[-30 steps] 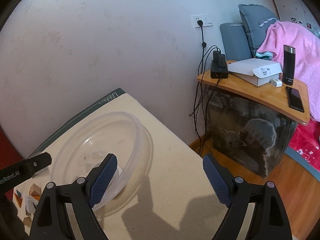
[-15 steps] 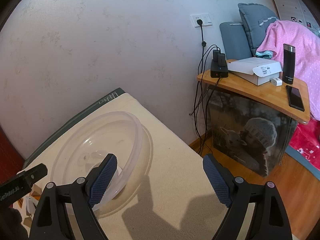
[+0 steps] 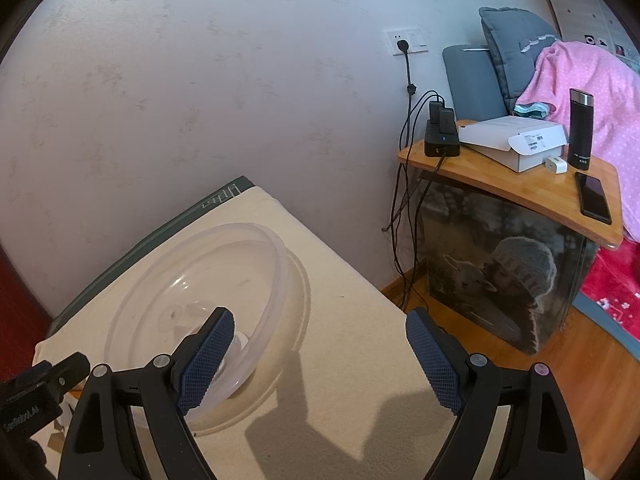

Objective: Organize rigid objects
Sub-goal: 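Lower the striped triangle into the clear bowl and open the left gripper, then grasp the flat wooden square block with the left gripper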

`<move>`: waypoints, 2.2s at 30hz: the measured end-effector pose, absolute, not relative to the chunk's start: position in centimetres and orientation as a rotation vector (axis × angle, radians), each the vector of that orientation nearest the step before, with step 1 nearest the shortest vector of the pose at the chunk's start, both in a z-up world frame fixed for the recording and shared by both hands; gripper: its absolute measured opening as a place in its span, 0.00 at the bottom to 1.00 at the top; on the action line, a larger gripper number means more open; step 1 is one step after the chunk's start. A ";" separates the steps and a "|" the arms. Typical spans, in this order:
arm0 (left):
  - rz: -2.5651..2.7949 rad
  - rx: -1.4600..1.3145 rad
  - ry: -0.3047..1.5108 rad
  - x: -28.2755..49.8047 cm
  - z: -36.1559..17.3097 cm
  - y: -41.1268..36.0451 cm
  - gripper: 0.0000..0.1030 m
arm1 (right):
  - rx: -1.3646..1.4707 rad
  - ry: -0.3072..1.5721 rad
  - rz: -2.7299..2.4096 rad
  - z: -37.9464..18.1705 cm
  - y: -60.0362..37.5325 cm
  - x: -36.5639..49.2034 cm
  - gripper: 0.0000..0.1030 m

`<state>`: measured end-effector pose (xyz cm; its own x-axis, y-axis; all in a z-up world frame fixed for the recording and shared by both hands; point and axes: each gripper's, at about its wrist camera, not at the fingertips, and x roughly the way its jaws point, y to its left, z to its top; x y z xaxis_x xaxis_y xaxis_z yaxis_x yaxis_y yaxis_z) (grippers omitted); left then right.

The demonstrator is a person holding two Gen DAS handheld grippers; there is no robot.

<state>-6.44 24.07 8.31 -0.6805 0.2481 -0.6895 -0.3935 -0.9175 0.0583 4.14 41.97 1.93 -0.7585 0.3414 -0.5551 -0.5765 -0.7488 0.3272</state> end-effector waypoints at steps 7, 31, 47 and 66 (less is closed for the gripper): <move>2.605 -1.030 0.271 -6.3 8.2 22.0 0.79 | -0.644 0.671 2.464 2.0 42.0 4.0 0.88; 2.851 -1.139 0.119 -5.2 7.3 9.6 0.79 | -0.630 0.656 2.481 2.4 41.9 4.1 0.88; 2.911 -1.363 -0.095 -6.7 4.0 4.3 0.79 | -0.616 0.632 2.487 2.5 41.7 4.3 0.88; 2.872 -1.478 -0.235 -9.5 1.6 3.6 0.54 | -0.614 0.624 2.482 2.6 41.5 4.4 0.88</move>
<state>-9.50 3.62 1.56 -0.5799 -0.0199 -0.8145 0.1518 -0.9848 -0.0841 4.44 41.53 2.57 -0.7711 0.3565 -0.5276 -0.5637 -0.7675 0.3053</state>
